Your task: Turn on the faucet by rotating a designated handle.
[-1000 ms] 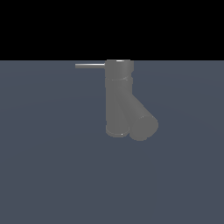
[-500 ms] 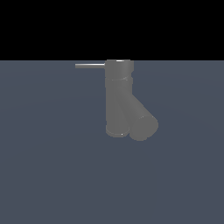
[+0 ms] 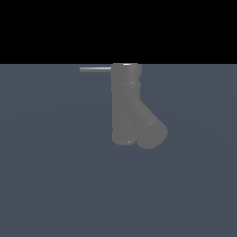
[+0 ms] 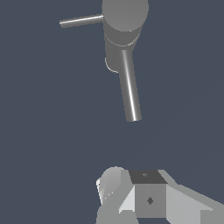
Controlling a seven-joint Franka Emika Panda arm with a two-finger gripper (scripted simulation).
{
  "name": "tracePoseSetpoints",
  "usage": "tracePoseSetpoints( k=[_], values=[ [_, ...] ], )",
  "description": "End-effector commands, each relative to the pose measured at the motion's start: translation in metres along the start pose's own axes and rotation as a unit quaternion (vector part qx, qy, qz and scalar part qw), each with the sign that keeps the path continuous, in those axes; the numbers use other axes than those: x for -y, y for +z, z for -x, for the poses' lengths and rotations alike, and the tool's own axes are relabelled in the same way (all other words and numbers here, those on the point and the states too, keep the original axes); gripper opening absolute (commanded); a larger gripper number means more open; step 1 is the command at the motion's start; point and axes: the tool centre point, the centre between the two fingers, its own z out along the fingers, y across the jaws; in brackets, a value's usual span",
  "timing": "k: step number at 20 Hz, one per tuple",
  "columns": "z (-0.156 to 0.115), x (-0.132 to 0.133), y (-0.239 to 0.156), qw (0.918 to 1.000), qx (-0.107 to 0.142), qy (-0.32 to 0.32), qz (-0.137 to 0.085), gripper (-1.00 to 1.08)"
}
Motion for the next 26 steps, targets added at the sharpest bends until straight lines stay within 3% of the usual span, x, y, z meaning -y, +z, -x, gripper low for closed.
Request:
tracePoseSetpoints(
  k=[1,13,19,26],
  values=[
    [-0.006,0.001,0.001,0.9999,0.000,0.014,0.000,-1.00],
    [-0.058,0.015,0.011,0.9918,-0.004,0.127,-0.003,-1.00],
    [-0.089,0.025,0.021,0.9808,-0.006,0.195,-0.005,-1.00],
    [-0.125,0.037,0.036,0.9622,-0.008,0.272,-0.007,-1.00]
  ],
)
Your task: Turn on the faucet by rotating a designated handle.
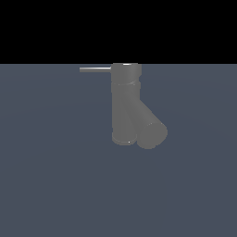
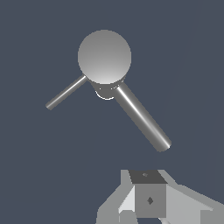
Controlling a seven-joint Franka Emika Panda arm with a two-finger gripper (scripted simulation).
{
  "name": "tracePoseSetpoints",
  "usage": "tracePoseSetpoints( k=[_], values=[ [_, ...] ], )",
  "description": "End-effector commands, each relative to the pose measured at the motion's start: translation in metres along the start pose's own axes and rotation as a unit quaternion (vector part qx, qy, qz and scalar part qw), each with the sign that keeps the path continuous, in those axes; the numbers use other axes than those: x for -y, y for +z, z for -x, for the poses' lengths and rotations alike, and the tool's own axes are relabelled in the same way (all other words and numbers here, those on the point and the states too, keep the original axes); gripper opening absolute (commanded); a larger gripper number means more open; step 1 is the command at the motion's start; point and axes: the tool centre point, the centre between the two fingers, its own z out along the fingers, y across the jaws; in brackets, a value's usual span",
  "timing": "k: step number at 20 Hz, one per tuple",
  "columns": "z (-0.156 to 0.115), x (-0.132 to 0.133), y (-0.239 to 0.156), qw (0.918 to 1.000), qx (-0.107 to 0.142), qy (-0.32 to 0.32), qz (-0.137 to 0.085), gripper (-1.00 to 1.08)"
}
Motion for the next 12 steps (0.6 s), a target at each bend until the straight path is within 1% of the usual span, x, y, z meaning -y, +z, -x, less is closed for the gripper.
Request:
tracePoseSetpoints(
  k=[1,7,12],
  values=[
    [-0.009,0.010,0.006,0.9996,-0.001,0.029,-0.001,-1.00],
    [-0.028,0.035,0.023,0.9952,-0.002,0.097,-0.003,-1.00],
    [-0.044,0.055,0.039,0.9880,-0.003,0.154,-0.005,-1.00]
  ],
)
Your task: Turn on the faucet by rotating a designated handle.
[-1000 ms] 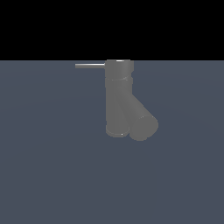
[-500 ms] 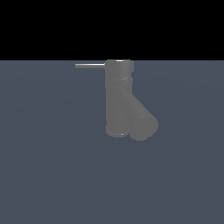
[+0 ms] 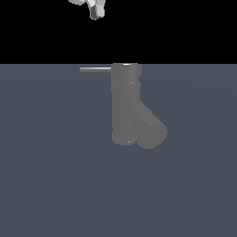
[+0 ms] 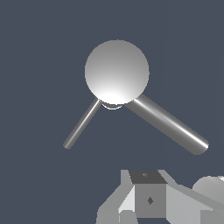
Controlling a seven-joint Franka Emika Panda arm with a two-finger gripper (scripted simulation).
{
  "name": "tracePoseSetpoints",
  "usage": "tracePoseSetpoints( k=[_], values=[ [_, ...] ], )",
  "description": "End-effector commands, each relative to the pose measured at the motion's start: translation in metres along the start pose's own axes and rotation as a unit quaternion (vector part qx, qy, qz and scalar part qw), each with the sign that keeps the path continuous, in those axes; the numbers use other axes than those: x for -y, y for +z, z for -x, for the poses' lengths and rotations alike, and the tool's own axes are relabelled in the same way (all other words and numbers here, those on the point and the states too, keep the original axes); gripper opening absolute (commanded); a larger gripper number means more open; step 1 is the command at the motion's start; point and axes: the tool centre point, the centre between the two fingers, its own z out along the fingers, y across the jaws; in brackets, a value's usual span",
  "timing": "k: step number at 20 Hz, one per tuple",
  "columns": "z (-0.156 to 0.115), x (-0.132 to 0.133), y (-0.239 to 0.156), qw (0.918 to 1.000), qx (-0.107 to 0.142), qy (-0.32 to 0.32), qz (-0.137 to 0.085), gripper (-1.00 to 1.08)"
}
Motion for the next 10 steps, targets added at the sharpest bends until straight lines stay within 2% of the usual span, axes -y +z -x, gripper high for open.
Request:
tracePoseSetpoints(
  k=[1,10],
  values=[
    [-0.004,0.012,0.009,0.9996,0.000,0.029,-0.001,-1.00],
    [-0.018,0.053,0.044,0.9912,-0.001,0.132,-0.005,-1.00]
  ],
)
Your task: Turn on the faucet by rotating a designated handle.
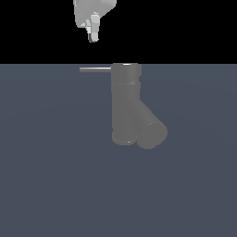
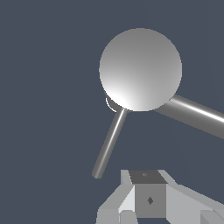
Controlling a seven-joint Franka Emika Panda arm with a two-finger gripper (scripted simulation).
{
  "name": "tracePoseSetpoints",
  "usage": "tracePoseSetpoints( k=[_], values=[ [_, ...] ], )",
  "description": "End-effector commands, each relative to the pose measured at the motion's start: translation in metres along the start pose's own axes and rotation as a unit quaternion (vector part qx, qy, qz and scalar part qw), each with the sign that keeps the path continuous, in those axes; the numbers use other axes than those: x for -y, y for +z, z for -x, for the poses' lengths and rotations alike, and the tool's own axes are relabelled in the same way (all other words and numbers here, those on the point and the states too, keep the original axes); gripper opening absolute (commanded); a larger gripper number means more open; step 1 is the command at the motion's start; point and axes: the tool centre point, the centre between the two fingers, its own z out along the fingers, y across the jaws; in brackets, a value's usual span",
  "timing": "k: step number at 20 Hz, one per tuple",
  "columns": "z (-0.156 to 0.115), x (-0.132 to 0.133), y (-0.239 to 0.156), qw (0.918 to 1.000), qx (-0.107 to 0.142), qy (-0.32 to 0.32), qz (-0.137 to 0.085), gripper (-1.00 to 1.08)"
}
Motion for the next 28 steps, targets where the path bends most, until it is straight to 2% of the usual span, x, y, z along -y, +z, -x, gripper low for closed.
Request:
tracePoseSetpoints(
  k=[1,15,21,28],
  values=[
    [-0.001,0.012,0.011,0.9996,0.000,0.029,-0.001,-1.00],
    [0.000,0.062,0.066,0.9868,0.000,0.162,-0.006,-1.00],
    [0.001,0.071,0.077,0.9825,0.000,0.186,-0.007,-1.00],
    [0.001,0.073,0.079,0.9816,0.000,0.191,-0.007,-1.00]
  ],
)
